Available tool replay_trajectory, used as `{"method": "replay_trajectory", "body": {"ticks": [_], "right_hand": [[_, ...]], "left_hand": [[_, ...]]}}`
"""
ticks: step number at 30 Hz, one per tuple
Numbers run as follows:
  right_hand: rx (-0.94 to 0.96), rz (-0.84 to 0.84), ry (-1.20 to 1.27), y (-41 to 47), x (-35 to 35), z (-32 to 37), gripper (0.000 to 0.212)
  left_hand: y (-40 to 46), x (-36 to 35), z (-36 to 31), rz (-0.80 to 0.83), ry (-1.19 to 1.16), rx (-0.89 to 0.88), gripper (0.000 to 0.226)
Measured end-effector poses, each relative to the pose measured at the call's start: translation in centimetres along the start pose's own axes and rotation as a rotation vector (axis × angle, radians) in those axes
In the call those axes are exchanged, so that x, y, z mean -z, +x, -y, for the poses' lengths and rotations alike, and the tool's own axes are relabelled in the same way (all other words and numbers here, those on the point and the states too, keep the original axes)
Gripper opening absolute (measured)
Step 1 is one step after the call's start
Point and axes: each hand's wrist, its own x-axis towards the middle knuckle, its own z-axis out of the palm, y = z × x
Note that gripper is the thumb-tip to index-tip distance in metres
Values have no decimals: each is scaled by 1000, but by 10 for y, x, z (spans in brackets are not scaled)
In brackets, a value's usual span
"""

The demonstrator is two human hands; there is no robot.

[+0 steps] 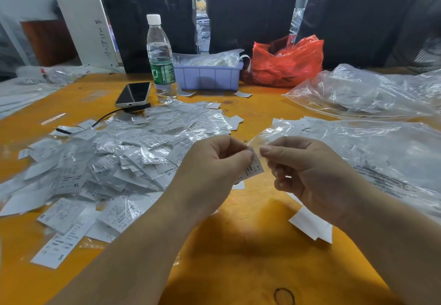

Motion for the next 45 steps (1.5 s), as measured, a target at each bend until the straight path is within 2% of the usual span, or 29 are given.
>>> {"method": "replay_trajectory", "body": {"ticks": [7, 11, 15, 29, 36, 40, 42, 45], "right_hand": [[0, -34, -15, 2, 0, 0, 26], [9, -40, -44, 0, 0, 0, 24], [31, -59, -56, 0, 0, 0, 13], [56, -95, -79, -1, -1, 2, 23], [62, -9, -60, -2, 0, 1, 22], [54, 37, -78, -2, 0, 2, 12], [49, 44, -81, -3, 0, 1, 18], [55, 40, -80, -3, -1, 1, 7]], "left_hand": [[0, 0, 0, 5, -11, 3, 12], [1, 0, 1, 9, -7, 2, 14], [0, 0, 2, 17, -1, -1, 13], [0, -1, 2, 26, 8, 4, 9], [-1, 1, 0, -1, -14, 17, 5], [-1, 2, 0, -2, -27, 15, 6], [0, 2, 0, -6, -23, 11, 6], [0, 2, 1, -24, -33, 11, 8]]}}
